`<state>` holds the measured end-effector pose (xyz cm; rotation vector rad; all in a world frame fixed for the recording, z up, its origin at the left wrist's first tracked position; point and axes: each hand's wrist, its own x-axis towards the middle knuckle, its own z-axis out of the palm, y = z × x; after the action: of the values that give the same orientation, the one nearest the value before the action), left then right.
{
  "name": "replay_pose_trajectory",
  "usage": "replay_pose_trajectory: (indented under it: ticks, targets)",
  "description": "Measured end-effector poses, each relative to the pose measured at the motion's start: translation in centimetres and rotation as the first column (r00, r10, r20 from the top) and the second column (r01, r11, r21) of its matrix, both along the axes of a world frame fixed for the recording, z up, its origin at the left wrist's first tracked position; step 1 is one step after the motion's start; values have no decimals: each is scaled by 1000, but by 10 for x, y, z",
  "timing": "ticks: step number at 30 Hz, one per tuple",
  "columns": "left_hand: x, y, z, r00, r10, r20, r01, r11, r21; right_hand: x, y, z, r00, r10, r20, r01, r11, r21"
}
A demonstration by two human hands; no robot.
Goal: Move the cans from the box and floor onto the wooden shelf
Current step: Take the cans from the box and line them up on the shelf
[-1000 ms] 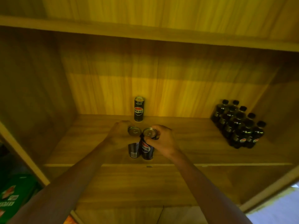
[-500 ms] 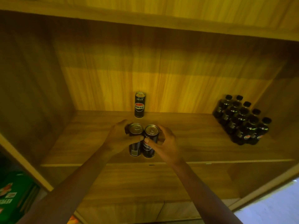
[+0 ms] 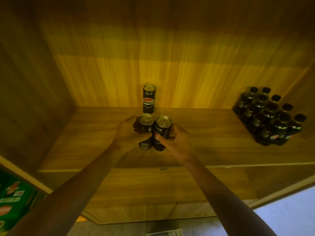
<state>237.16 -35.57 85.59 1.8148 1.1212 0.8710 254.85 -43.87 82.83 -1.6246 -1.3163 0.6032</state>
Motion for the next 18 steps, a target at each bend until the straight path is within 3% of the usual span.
replay_pose_trajectory:
  ticks: [3, 10, 18]
  targets:
    - [11, 25, 7, 999, -10, 38, 12, 1000, -28, 8, 27, 8, 1000, -2, 5, 2, 1000, 19]
    - [37, 85, 17, 995, 70, -76, -67, 997, 41, 28, 99, 20, 1000, -13, 5, 13, 1000, 25]
    - [55, 109, 11, 991, 115, -72, -113, 993, 29, 44, 150, 13, 995, -89, 46, 87, 995, 49]
